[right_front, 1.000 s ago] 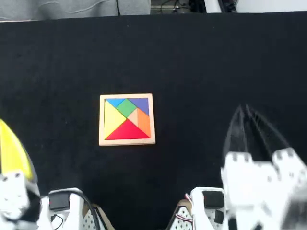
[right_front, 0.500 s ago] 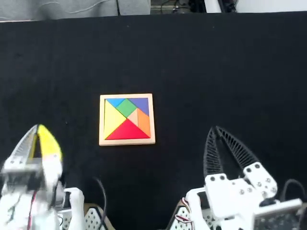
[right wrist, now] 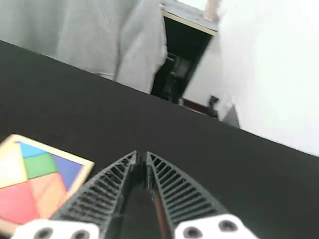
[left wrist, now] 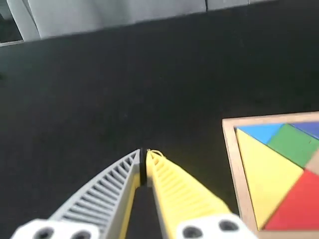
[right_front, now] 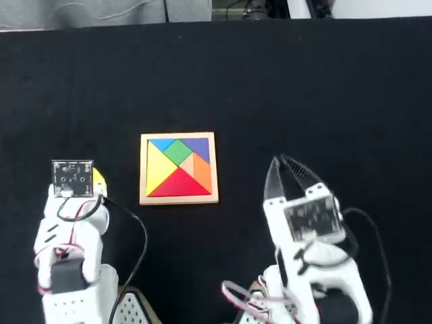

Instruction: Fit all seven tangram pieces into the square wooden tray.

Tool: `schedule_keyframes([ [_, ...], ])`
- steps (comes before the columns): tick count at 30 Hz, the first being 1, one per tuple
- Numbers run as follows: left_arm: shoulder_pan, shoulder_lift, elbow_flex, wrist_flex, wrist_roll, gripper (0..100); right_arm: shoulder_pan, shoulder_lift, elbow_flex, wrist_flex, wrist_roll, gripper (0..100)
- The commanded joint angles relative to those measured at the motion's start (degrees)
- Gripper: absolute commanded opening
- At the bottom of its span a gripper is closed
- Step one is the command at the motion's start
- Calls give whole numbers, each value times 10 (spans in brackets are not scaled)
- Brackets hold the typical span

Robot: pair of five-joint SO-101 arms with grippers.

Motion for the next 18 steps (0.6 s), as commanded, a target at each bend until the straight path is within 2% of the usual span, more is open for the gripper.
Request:
schedule_keyframes([
  [1,1,2,116,-119,83,29,39,-50,65,-55,-43,12],
  [4,3,4,109,-68,111,30,64,-50,121,-62,-92,12],
  [8,-4,0,113,-34,111,30,69,-50,192,-59,-102,15],
  [14,1,0,113,82,-27,30,71,-49,305,-55,-99,12],
  [18,-2,-1,113,147,-45,30,70,-49,337,-8,-98,15],
])
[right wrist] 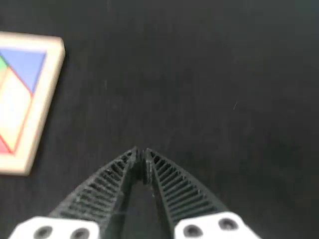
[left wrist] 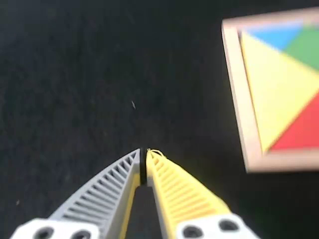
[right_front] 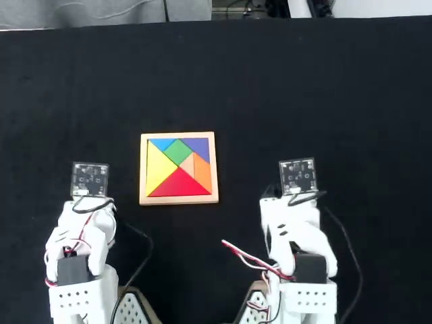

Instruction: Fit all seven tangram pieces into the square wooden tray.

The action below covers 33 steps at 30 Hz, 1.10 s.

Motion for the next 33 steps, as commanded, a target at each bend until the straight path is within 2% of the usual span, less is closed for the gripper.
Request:
schedule_keyframes([
  [1,-4,-4,12,62,-20,30,8,-49,1,48,-1,15],
  [6,-4,-4,10,97,-20,30,6,-49,2,151,-3,14],
  [12,-4,-4,8,118,-18,29,8,-49,2,151,-2,12],
  [18,-4,-4,12,115,65,29,5,-49,2,151,-1,12],
  [33,-1,-4,12,115,67,30,6,-49,2,151,-1,12],
])
